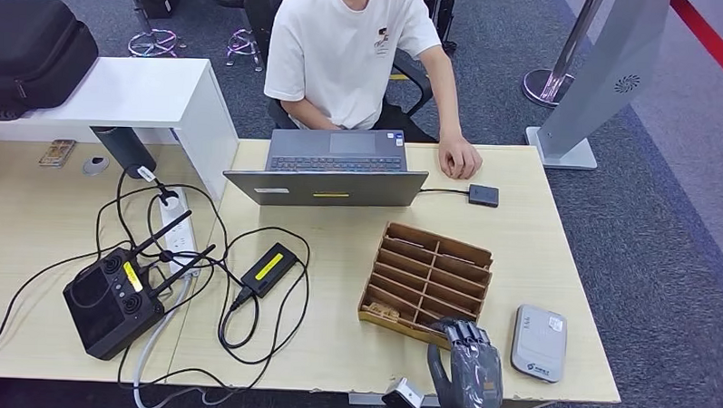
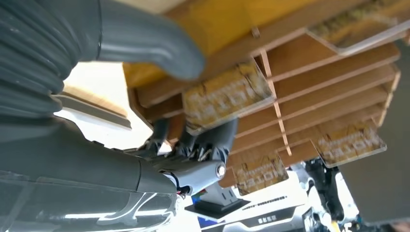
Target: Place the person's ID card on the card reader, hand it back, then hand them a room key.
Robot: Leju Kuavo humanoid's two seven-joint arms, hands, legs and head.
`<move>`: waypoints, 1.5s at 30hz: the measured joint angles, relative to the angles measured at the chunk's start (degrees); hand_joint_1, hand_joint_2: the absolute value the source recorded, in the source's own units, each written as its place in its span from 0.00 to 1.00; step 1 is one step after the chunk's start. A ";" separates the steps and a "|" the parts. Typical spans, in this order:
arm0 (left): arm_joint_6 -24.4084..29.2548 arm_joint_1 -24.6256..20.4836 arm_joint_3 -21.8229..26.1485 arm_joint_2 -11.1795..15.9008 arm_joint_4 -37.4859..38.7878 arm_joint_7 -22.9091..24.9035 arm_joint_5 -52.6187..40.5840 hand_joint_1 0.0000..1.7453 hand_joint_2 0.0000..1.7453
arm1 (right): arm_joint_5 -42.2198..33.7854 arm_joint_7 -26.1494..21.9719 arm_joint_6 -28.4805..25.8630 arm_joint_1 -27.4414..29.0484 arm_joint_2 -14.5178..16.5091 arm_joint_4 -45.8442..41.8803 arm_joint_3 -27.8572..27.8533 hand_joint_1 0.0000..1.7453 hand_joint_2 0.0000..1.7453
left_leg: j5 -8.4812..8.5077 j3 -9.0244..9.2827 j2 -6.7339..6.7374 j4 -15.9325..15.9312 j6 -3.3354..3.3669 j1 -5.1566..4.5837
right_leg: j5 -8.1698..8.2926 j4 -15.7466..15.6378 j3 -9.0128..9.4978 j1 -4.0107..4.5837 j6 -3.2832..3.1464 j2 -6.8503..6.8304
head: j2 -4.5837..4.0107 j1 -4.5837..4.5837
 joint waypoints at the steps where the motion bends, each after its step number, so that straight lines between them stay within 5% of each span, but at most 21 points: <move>1: 0.00 0.01 -0.01 0.00 0.00 -0.01 0.05 0.00 1.00 | -0.46 -0.09 -0.05 -0.10 0.00 0.08 -0.01 1.00 1.00 | 0.00 0.01 0.00 0.00 0.00 0.00 | 0.00 0.00 0.00 0.00 0.00 0.00 | 0.00 0.00; 12: -0.01 0.14 0.00 -0.02 0.00 -0.61 0.72 0.00 1.00 | -4.81 -0.23 -0.02 -0.66 -0.18 0.30 0.03 0.90 1.00 | 0.00 0.07 0.00 0.00 0.00 0.00 | -0.01 -0.01 0.00 0.00 0.00 0.00 | 0.00 0.02; 32: 3.44 0.40 -0.01 -0.98 0.00 -3.89 0.32 0.00 1.00 | -5.20 -0.30 -0.01 -0.53 -0.15 -3.63 0.21 0.90 1.00 | 0.00 0.06 0.10 0.00 -0.01 0.05 | 0.01 0.00 0.05 0.03 -0.01 0.08 | 0.00 0.03; 45: 3.44 0.31 -0.01 -0.98 0.00 -3.44 -0.36 0.00 1.00 | -5.91 5.93 -0.01 -4.51 -2.09 -14.93 4.65 0.90 1.00 | 0.02 0.06 0.15 0.00 -0.04 0.05 | 0.07 0.00 0.03 0.04 -0.07 0.13 | 0.00 0.03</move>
